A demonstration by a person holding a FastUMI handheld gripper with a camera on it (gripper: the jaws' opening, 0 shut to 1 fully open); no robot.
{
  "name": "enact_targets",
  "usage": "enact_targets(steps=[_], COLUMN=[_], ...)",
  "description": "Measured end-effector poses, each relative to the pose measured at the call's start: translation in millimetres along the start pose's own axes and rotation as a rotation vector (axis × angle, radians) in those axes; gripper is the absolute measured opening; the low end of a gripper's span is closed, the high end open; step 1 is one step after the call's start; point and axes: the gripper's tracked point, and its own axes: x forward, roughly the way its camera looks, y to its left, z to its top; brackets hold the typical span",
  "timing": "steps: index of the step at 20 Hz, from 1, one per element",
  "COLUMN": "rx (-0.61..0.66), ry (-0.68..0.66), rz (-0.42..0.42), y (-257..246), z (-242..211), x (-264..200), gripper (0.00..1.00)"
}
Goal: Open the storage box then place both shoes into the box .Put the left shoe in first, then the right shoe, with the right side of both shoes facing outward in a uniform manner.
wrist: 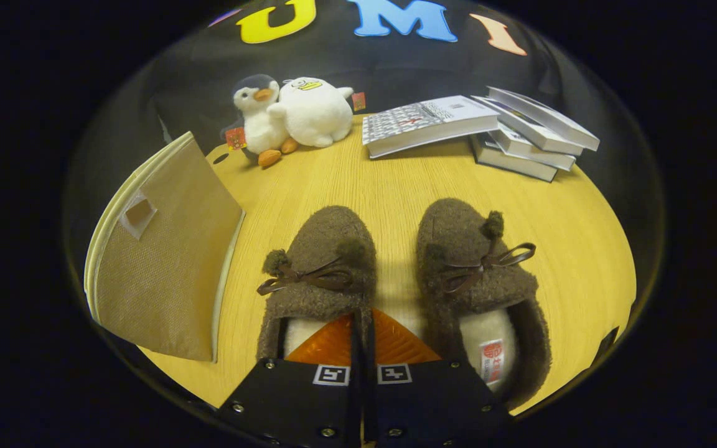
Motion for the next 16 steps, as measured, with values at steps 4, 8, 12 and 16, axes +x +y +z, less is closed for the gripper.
enact_targets(steps=[4, 8, 12, 16], rx=[0.060, 0.141, 0.204, 0.256], ry=[-0.004, -0.021, -0.049, -0.075], rz=[0.028, 0.054, 0.083, 0.132], y=[2, 7, 15, 33], z=[7, 22, 41, 66], x=[-7, -25, -50, -77], gripper=[0.02, 0.02, 0.02, 0.02])
